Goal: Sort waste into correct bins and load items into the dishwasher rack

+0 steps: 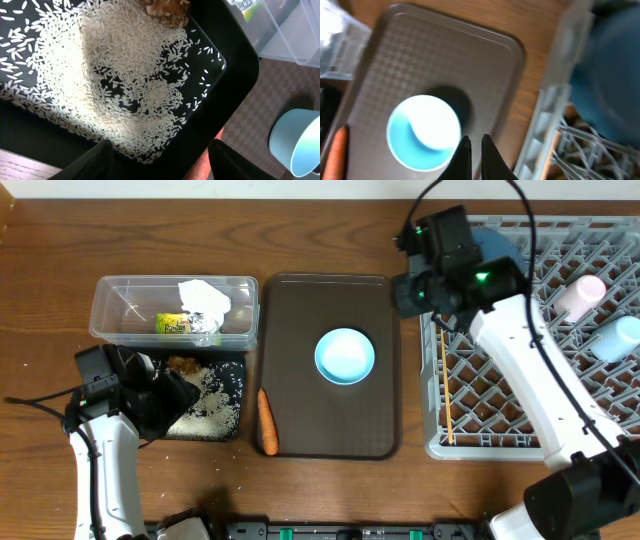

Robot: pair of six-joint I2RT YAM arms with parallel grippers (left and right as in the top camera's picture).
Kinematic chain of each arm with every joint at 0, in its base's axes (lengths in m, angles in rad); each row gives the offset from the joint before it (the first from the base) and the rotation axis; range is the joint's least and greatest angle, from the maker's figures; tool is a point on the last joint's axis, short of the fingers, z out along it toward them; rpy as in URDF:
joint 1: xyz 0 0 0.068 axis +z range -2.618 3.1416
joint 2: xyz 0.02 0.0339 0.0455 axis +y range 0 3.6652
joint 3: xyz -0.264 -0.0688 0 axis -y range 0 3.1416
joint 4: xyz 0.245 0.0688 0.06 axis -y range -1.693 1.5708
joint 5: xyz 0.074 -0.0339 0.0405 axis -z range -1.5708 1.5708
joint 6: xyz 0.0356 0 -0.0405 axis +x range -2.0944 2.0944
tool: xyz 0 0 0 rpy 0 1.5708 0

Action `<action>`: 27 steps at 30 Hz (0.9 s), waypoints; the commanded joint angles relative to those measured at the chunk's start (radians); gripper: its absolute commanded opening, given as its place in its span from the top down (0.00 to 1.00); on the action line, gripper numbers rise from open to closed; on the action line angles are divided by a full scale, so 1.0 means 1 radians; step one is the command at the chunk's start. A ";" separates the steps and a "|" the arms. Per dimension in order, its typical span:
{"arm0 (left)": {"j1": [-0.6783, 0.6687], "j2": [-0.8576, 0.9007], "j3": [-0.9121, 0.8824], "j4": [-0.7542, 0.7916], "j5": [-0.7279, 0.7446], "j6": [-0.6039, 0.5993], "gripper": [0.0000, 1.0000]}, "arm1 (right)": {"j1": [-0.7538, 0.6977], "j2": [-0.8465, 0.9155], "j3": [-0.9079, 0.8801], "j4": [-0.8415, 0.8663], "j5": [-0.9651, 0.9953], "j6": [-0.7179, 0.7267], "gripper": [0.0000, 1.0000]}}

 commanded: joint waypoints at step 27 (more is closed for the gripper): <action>0.005 0.002 0.003 0.000 -0.013 0.018 0.38 | 0.139 0.444 -0.007 0.024 -0.015 -0.006 0.78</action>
